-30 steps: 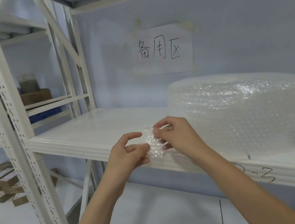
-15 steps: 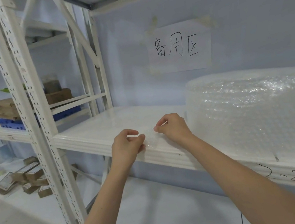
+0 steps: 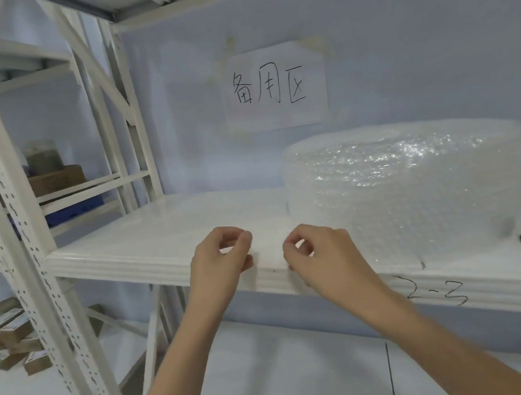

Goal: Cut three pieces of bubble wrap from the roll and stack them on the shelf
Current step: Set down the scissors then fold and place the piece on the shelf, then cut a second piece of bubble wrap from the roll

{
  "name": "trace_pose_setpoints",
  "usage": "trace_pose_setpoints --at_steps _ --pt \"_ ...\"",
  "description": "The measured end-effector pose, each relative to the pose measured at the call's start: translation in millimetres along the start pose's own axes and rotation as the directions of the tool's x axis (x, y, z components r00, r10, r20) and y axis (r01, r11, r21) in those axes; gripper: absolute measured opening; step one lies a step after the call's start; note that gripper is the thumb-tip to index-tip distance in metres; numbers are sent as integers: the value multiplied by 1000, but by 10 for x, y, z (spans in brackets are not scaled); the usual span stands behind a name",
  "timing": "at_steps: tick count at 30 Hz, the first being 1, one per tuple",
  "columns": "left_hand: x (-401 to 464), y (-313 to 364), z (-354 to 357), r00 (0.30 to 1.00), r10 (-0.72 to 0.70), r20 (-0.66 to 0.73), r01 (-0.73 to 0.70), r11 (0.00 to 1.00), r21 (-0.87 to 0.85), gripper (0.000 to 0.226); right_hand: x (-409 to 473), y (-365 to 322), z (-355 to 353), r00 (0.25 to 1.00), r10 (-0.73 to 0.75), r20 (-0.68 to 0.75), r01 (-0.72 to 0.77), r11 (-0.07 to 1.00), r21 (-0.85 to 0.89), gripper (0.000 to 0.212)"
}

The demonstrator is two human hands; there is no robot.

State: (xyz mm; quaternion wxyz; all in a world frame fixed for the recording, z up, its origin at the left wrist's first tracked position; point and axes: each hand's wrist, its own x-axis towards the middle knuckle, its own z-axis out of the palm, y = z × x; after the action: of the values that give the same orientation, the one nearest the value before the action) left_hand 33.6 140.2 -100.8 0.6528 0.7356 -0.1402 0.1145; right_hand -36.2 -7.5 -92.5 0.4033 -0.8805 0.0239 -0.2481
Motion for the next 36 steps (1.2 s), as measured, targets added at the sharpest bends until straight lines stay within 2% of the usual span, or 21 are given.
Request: trace_pose_setpoints --at_steps 4,7,10,12,15,17,20,23,27,36 --pt "-204 170 480 983 55 176 -46 997 -55 8 -409 34 -652 992 68 -109 -66 998 19 28" --pt "-358 245 784 966 92 241 -70 993 -96 9 -610 104 -1112 970 72 -231 -79 997 -21 35" --pt "-485 274 979 970 112 215 -86 988 -125 10 -666 368 -1530 899 42 -435 -145 968 -207 37" --pt "-545 286 1060 970 107 220 -82 989 -119 9 -638 634 -1794 863 52 -502 -287 869 -403 30" --pt "-598 275 1133 962 84 260 -65 995 -80 9 -580 1011 -2042 860 194 -472 -480 619 -622 28" --pt "-617 264 1155 958 79 274 -61 995 -74 7 -549 1160 -2095 850 271 -451 -520 558 -646 27" --pt "-647 263 1159 946 82 314 -64 996 -65 4 -485 1224 -2138 850 318 -420 -526 555 -644 26" --pt "-680 264 1155 934 83 348 -63 996 -68 14 -414 1184 -2231 834 364 -415 -552 548 -629 31" --pt "-694 237 1154 928 80 363 -59 996 -69 7 -373 1259 -2352 819 399 -412 -574 556 -601 32" --pt "-710 231 1191 920 66 385 -25 994 -111 10 -544 1093 -2557 792 560 -243 -546 473 -692 39"
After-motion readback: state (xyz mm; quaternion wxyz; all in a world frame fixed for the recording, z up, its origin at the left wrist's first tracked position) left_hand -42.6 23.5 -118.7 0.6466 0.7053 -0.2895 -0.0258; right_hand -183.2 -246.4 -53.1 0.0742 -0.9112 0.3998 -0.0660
